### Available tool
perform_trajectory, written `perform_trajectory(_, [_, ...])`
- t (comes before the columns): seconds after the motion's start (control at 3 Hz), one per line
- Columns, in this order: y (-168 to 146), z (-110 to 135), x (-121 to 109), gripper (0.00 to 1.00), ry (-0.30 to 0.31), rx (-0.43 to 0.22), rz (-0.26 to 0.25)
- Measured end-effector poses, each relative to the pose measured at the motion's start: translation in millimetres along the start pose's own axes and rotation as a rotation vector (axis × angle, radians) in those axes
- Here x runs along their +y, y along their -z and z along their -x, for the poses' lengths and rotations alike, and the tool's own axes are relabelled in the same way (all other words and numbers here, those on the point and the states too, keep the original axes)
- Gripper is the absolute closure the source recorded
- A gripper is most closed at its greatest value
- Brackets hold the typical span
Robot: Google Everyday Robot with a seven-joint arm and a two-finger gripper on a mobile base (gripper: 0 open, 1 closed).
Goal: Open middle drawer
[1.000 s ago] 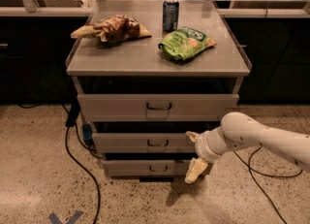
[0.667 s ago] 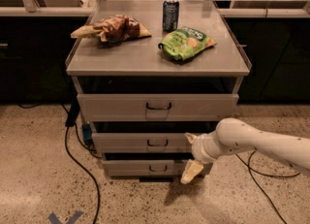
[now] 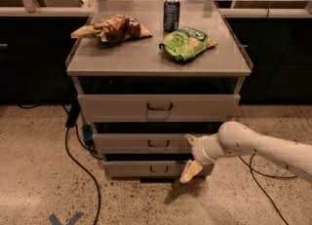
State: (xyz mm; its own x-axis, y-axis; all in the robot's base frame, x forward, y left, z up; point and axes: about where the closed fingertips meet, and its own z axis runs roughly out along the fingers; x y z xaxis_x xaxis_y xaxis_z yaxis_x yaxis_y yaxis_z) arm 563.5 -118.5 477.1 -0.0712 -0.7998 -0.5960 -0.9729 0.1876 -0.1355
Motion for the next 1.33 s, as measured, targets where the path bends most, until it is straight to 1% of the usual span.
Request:
perform_trajectory(0.33, [0, 0, 0, 0.00, 0.000, 0.000, 0.000])
perform_trajectory(0.67, [-6, 1, 0, 0.00, 0.022, 0.044, -0.011])
perform_trajectory(1.0, [-26, -1, -12, 0.00, 0.056, 0.090, -0.035])
perform_trajectory(1.33, [-53, 1, -31, 0.00, 0.088, 0.104, -0.051])
